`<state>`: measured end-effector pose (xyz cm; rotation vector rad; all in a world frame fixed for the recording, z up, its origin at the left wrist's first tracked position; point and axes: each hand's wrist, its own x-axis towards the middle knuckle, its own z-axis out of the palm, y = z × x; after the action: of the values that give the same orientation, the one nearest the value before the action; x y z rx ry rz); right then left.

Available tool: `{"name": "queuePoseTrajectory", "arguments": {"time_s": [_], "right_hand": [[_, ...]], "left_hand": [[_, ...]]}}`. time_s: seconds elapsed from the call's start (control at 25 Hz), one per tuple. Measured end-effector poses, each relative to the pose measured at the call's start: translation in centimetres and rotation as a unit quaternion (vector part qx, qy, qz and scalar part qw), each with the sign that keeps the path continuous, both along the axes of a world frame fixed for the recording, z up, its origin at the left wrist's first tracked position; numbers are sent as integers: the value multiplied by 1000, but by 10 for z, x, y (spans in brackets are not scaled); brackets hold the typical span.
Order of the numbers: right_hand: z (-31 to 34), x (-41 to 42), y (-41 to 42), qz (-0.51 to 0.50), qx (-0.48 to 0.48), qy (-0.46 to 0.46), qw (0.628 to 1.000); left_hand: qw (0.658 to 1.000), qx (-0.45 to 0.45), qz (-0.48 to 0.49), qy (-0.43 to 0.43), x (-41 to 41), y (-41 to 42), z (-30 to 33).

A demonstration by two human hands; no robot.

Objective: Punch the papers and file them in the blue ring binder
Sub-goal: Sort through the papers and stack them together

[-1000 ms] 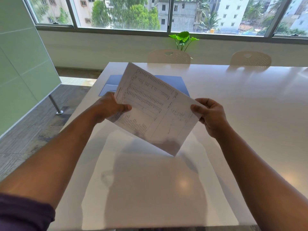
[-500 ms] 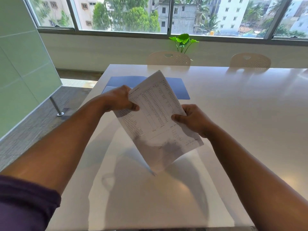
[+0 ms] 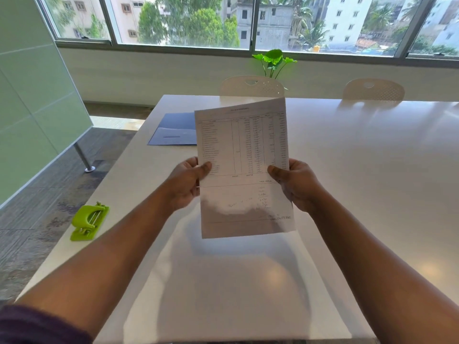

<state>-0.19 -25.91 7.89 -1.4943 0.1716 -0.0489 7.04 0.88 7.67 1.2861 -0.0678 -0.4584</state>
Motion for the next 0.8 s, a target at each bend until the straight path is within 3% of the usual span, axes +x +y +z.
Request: {"name": "queuePoseTrajectory", "arguments": {"time_s": [0.12, 0.48, 0.8], "right_hand": [[-8, 1, 7, -17, 16, 18, 1000], [-25, 3, 13, 18, 30, 34, 999], [-44, -2, 30, -7, -58, 43, 997]], "left_hand": [[1000, -25, 5, -1, -10, -8, -16], [982, 150, 65, -91, -15, -8, -17], [979, 196, 51, -3, -12, -3, -30]]}}
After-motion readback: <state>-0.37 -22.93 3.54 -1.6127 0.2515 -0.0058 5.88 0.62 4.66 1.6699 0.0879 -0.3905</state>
